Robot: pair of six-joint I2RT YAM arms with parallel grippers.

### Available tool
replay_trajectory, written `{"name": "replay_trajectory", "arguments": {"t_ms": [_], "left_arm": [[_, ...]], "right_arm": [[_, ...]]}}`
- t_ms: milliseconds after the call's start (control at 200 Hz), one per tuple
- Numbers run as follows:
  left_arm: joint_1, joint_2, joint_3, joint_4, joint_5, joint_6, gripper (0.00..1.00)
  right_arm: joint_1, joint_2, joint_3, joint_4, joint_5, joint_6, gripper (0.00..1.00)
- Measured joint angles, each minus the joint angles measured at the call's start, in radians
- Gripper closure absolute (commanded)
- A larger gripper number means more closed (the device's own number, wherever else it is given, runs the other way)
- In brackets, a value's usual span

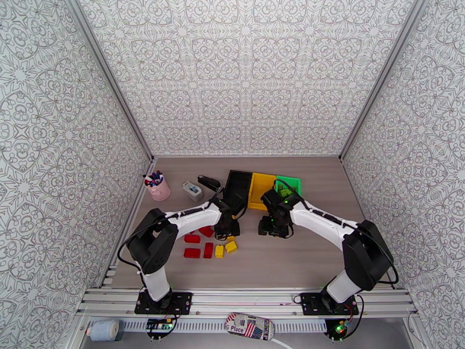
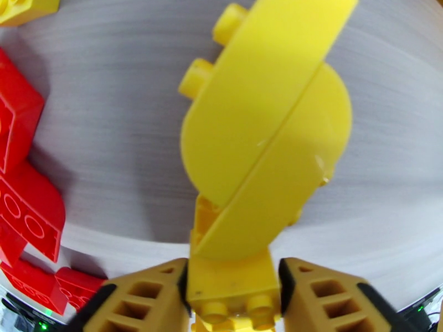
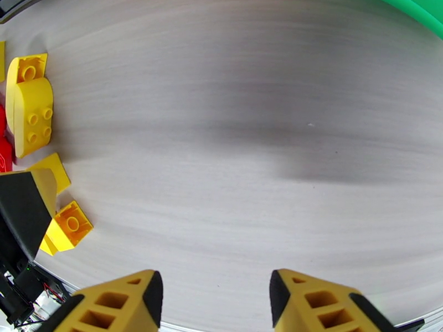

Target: Sort the legos into containers by color

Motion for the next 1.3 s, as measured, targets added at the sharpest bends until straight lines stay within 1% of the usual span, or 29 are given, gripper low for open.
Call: {"name": "replay_trajectory", "arguments": {"t_ms": [50,150,315,440,510,645,760,845,1005,1085,1165,1215,1296], "left_arm": [[-0.001,-0.006,0.0,-0.002,0.0,-0.003,0.7],[-0.002,-0.027,-0.001,-0.003,0.003,0.003,0.73],[-0.002,-0.114,-0.007,-0.007,0.014,0.019,0.73],[0.019,-0.185,-0.006,-0.007,0.043,0.044,0.73],[0.054,-0.202,0.001,-0.006,0.065,0.06,0.73],[0.158,-0.193,0.062,-0.008,0.111,0.11,0.73],[0.24,-0.12,0.208,-0.014,0.14,0.174,0.73],[0.284,-0.047,0.323,-0.017,0.16,0.215,0.72],[0.348,0.107,0.523,-0.05,0.194,0.28,0.59],[0.367,0.182,0.623,-0.067,0.217,0.299,0.44],[0.374,0.241,0.713,-0.084,0.237,0.322,0.35],[0.374,0.26,0.749,-0.088,0.248,0.328,0.31],[0.372,0.264,0.768,-0.092,0.264,0.336,0.3]], "right_arm": [[0.0,0.0,0.0,0.0,0.0,0.0,0.46],[0.0,0.0,0.0,0.0,0.0,0.001,0.46],[0.0,0.0,0.012,0.005,-0.003,0.013,0.46],[0.0,0.0,0.038,0.032,-0.037,0.026,0.46],[0.0,0.0,0.053,0.062,-0.07,0.035,0.46],[0.0,0.0,0.067,0.156,-0.142,0.071,0.45],[0.0,0.0,0.08,0.214,-0.171,0.105,0.45],[0.0,0.0,0.095,0.237,-0.177,0.121,0.45],[0.0,-0.003,0.109,0.243,-0.17,0.14,0.44],[0.0,-0.011,0.109,0.241,-0.152,0.152,0.43],[0.0,-0.034,0.105,0.241,-0.136,0.164,0.42],[0.0,-0.051,0.101,0.24,-0.129,0.168,0.41],[0.0,-0.072,0.097,0.237,-0.122,0.175,0.39]]}}
